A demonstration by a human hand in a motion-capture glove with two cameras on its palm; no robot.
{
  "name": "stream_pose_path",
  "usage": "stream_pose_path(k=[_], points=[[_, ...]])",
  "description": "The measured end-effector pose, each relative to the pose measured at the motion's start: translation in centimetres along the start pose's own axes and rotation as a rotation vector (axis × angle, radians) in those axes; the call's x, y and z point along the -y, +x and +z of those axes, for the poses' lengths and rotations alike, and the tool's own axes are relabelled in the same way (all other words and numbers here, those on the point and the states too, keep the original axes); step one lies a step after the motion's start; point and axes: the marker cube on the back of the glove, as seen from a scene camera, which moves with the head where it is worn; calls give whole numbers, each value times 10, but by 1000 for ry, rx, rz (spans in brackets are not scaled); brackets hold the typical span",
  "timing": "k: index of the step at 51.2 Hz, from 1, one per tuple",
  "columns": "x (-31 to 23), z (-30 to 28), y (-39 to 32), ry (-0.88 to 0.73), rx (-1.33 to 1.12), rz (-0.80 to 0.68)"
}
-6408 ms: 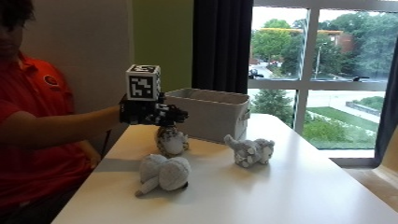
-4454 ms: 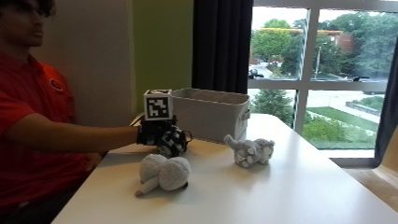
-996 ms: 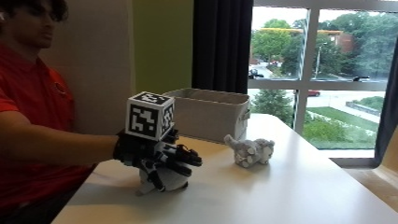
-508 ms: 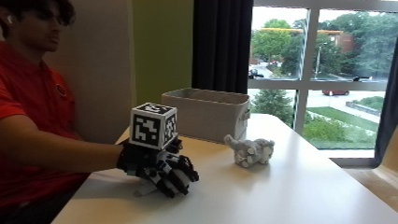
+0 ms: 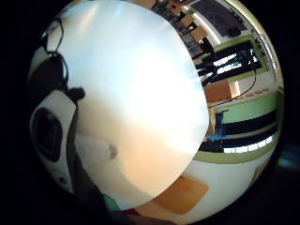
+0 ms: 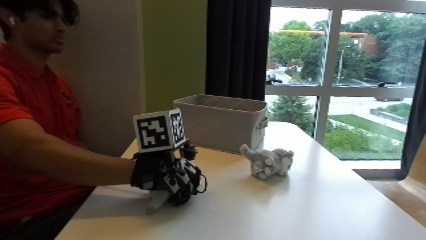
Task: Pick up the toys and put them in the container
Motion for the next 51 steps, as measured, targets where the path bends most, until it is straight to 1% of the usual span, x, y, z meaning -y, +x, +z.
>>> stream_pose_path(k=[4, 13, 27, 40, 51], points=[[5, -4, 6, -4, 5, 5], [13, -30, 10, 16, 113, 46], [35, -98, -19, 16, 185, 11], [63, -168, -82, 56, 219, -99], [83, -203, -146, 107, 129, -216]])
